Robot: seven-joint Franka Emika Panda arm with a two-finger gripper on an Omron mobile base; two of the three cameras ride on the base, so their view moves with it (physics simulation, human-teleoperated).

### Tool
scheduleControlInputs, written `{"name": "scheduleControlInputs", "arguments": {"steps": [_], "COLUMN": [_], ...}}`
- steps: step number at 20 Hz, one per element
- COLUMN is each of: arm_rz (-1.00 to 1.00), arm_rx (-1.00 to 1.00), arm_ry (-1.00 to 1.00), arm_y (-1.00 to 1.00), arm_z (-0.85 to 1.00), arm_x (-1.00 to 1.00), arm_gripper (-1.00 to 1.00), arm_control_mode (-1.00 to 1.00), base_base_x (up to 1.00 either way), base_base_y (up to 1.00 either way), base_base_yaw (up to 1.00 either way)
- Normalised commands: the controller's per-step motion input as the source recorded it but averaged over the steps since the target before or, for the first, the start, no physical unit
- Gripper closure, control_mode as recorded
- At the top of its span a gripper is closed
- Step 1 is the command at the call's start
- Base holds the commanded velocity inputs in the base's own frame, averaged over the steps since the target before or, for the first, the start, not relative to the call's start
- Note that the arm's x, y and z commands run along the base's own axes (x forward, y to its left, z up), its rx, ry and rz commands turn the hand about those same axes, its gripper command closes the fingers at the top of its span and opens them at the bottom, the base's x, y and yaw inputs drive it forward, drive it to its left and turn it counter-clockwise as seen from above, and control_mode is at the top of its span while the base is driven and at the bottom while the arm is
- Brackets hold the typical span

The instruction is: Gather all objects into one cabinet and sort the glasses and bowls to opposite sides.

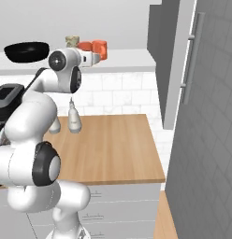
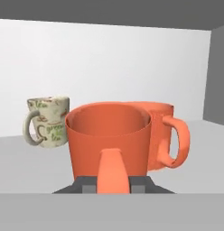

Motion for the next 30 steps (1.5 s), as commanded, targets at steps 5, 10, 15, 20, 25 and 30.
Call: {"name": "scheduleControlInputs", "arguments": {"steps": [5,10,15,20,25,30], "arm_rz": [0.01,0.00,0.00,0.02,0.06,0.03], "arm_rx": [0.00,0.00,0.02,0.10,0.11,0.05], "arm_ry": [0.13,0.11,0.04,0.00,0.01,0.02], "arm_y": [0.14,0.00,0.00,-0.04,0.00,0.03], "arm_z": [0.00,-0.01,0.00,0.14,0.22,0.16], "arm_x": [0.26,-0.21,-0.47,-0.68,-0.77,-0.79], "arm_gripper": [-1.00,-1.00,-1.00,-1.00,-1.00,-1.00], "arm_control_mode": [-1.00,-1.00,-1.00,-1.00,-1.00,-1.00], "base_base_x": [0.00,0.00,0.00,0.00,0.00,0.00], "base_base_y": [0.00,0.00,0.00,0.00,0.00,0.00], "base_base_yaw": [0.00,0.00,0.00,0.00,0.00,0.00]}}
